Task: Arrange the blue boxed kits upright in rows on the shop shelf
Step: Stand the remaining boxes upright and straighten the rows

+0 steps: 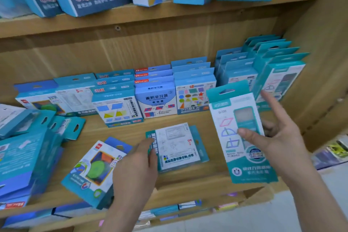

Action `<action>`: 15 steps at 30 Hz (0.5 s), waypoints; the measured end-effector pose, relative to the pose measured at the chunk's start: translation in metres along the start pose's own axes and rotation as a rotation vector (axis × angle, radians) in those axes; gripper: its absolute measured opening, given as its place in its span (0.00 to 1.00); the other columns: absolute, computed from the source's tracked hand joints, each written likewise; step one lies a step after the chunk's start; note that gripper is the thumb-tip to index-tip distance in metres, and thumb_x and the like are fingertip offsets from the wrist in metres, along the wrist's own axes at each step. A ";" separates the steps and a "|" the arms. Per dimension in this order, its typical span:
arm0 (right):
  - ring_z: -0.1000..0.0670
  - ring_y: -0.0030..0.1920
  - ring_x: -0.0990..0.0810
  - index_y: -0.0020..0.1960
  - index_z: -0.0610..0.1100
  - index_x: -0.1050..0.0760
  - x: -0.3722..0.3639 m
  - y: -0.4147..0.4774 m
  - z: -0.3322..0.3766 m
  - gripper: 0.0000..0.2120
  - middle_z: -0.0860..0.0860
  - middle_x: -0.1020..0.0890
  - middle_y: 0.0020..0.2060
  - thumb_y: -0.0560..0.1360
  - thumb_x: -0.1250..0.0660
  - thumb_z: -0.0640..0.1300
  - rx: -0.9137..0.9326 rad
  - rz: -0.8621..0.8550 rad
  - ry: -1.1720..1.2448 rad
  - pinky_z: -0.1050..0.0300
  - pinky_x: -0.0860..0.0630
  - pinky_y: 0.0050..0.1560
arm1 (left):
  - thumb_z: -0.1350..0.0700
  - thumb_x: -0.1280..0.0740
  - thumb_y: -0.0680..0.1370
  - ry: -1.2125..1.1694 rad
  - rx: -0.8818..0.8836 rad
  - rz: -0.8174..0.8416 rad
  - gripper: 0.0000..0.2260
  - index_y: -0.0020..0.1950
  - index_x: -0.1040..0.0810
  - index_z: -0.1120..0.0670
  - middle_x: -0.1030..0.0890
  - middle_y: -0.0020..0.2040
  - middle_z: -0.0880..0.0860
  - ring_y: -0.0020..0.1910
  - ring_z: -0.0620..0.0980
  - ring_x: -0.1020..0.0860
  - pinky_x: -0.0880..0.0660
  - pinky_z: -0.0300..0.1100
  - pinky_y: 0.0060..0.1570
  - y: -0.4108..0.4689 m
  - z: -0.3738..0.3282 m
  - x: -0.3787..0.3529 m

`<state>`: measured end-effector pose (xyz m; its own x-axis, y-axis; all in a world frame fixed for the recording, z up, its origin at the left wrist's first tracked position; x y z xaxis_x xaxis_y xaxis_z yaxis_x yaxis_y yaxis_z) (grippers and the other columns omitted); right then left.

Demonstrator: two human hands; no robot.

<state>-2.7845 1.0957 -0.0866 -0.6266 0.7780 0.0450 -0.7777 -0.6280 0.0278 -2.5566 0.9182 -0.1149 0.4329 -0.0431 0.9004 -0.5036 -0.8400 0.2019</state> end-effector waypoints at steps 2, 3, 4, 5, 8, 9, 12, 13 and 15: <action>0.50 0.42 0.15 0.67 0.55 0.29 -0.002 0.001 -0.002 0.33 0.54 0.14 0.43 0.67 0.28 0.33 -0.012 0.033 0.030 0.58 0.19 0.34 | 0.51 0.36 0.77 -0.268 -0.026 -0.012 0.08 0.54 0.21 0.42 0.19 0.39 0.41 0.38 0.39 0.22 0.33 0.31 0.32 0.004 -0.017 0.005; 0.51 0.42 0.15 0.64 0.53 0.26 -0.004 0.001 -0.002 0.29 0.54 0.14 0.43 0.67 0.28 0.33 -0.012 0.049 0.049 0.59 0.20 0.33 | 0.51 0.35 0.77 -0.406 -0.040 0.010 0.06 0.48 0.20 0.39 0.20 0.37 0.39 0.39 0.36 0.22 0.31 0.29 0.34 0.007 -0.028 0.005; 0.51 0.42 0.15 0.61 0.53 0.25 -0.007 0.001 -0.002 0.26 0.54 0.14 0.44 0.67 0.28 0.34 -0.007 0.065 0.070 0.60 0.20 0.34 | 0.51 0.34 0.77 -0.522 -0.052 0.044 0.07 0.43 0.21 0.38 0.20 0.36 0.39 0.39 0.36 0.22 0.28 0.29 0.36 0.011 -0.040 0.004; 0.50 0.43 0.15 0.60 0.53 0.24 -0.011 0.000 -0.003 0.25 0.53 0.14 0.45 0.67 0.29 0.35 -0.001 0.084 0.090 0.59 0.20 0.35 | 0.50 0.35 0.77 -0.634 -0.059 0.088 0.08 0.41 0.20 0.39 0.19 0.37 0.40 0.39 0.38 0.21 0.25 0.34 0.37 0.014 -0.051 0.002; 0.49 0.46 0.15 0.60 0.52 0.24 -0.024 0.000 0.001 0.21 0.51 0.14 0.48 0.68 0.31 0.39 0.037 0.167 0.128 0.56 0.19 0.39 | 0.43 0.37 0.72 -0.940 -0.054 0.294 0.11 0.47 0.21 0.46 0.17 0.41 0.48 0.33 0.47 0.20 0.23 0.44 0.31 0.021 -0.089 -0.010; 0.49 0.47 0.15 0.60 0.51 0.24 -0.025 0.001 0.004 0.20 0.50 0.15 0.48 0.69 0.31 0.39 0.054 0.177 0.134 0.57 0.20 0.40 | 0.41 0.36 0.70 -1.001 -0.054 0.374 0.14 0.50 0.22 0.47 0.16 0.41 0.50 0.31 0.48 0.20 0.25 0.43 0.29 0.022 -0.100 -0.017; 0.48 0.46 0.15 0.59 0.51 0.24 -0.023 0.003 0.007 0.16 0.49 0.15 0.49 0.72 0.34 0.40 0.098 0.162 0.129 0.57 0.20 0.41 | 0.45 0.34 0.72 -0.992 -0.103 0.491 0.12 0.52 0.26 0.48 0.16 0.39 0.54 0.28 0.50 0.22 0.27 0.41 0.27 0.022 -0.125 -0.031; 0.48 0.47 0.16 0.59 0.51 0.24 -0.021 0.003 0.007 0.15 0.49 0.15 0.50 0.74 0.35 0.41 0.106 0.140 0.100 0.55 0.19 0.43 | 0.48 0.35 0.74 -0.989 -0.113 0.495 0.09 0.52 0.26 0.48 0.16 0.39 0.54 0.28 0.50 0.22 0.26 0.42 0.28 0.022 -0.129 -0.033; 0.49 0.50 0.17 0.60 0.52 0.24 -0.012 0.005 0.009 0.14 0.51 0.16 0.52 0.76 0.37 0.44 0.124 0.068 0.020 0.52 0.19 0.47 | 0.50 0.36 0.77 -0.930 -0.162 0.458 0.06 0.52 0.27 0.48 0.16 0.39 0.51 0.29 0.49 0.21 0.23 0.43 0.31 0.028 -0.135 -0.032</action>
<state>-2.7805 1.0836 -0.0784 -0.6792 0.7333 0.0314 -0.7223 -0.6754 0.1489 -2.6856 0.9696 -0.0858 0.5450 -0.7949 0.2665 -0.8287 -0.5591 0.0272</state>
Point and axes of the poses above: each hand's wrist, its own y-axis towards the middle knuckle, its own x-axis out of the back of the hand, z = x × y, the point moved 10 cm from there along y, towards the middle knuckle
